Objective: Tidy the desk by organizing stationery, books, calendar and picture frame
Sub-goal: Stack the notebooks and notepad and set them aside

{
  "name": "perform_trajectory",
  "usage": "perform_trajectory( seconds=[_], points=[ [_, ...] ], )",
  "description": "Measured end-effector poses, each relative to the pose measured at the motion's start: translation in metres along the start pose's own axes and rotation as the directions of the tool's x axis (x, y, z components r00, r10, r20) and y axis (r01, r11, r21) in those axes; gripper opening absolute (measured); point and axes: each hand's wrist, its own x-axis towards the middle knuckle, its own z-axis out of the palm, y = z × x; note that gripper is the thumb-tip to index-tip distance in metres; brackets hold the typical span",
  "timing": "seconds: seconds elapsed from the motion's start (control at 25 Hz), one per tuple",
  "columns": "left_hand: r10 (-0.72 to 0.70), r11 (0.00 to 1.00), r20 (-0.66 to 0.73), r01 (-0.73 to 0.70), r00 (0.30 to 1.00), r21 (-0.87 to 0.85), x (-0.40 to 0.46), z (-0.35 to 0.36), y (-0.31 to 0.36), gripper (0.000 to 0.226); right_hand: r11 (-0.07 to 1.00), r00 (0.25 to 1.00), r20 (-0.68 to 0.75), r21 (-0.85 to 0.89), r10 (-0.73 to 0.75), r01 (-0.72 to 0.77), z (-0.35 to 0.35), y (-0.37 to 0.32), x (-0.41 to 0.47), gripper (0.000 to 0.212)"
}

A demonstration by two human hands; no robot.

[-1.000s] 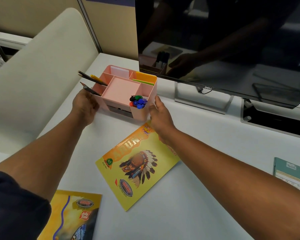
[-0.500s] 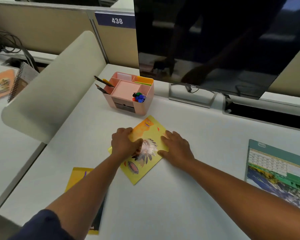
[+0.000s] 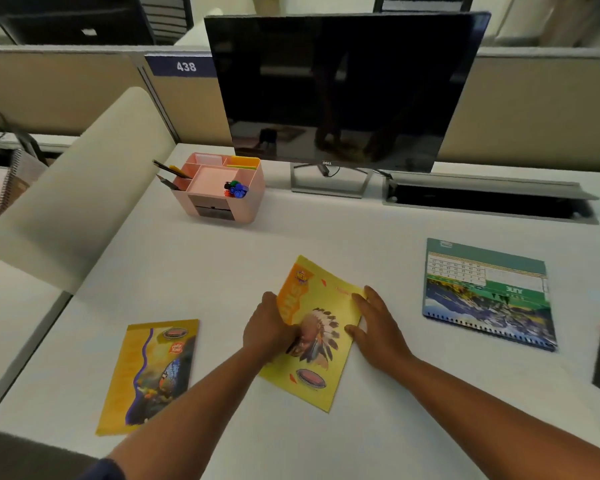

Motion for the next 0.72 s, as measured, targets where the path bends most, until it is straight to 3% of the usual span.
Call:
perform_trajectory(
  seconds=[0.12, 0.24, 0.32, 0.4, 0.52, 0.64, 0.72],
  points=[
    [0.046, 0.974, 0.032, -0.038, 0.998, -0.224, -0.022, 0.016, 0.003, 0.037, 0.997, 1.0, -0.012, 0.076, 0.016, -0.015, -0.002, 0.014, -0.024, 0.085],
    [0.108, 0.836, 0.14, -0.014, 0.984, -0.548, -0.044, 0.022, 0.005, 0.04, 0.898, 0.985, -0.018, 0.414, 0.17, -0.147, -0.007, 0.022, -0.048, 0.102],
    [0.171, 0.735, 0.208, 0.017, 0.963, -0.678, -0.053, 0.026, 0.008, 0.053, 0.706, 0.971, 0.06, 0.677, 0.23, -0.209, -0.02, 0.015, -0.068, 0.081],
    [0.227, 0.659, 0.269, 0.056, 0.936, -0.75, -0.063, 0.032, 0.016, 0.053, 0.547, 0.964, 0.145, 0.8, 0.222, -0.246, -0.034, 0.009, -0.087, 0.038],
    [0.219, 0.703, 0.329, 0.086, 0.919, -0.706, -0.078, 0.04, 0.028, 0.026, 0.518, 0.967, 0.097, 0.829, 0.236, -0.21, -0.055, 0.022, -0.112, 0.021],
    [0.23, 0.896, 0.195, -0.129, 0.953, -0.424, -0.082, 0.046, 0.022, 0.017, 0.597, 0.942, -0.022, 0.778, 0.336, -0.194, -0.067, 0.053, -0.129, 0.02],
    [0.315, 0.942, 0.178, -0.285, 0.932, -0.174, -0.083, 0.05, 0.016, 0.028, 0.65, 0.911, -0.097, 0.731, 0.402, -0.209, -0.073, 0.075, -0.14, 0.02]
  ],
)
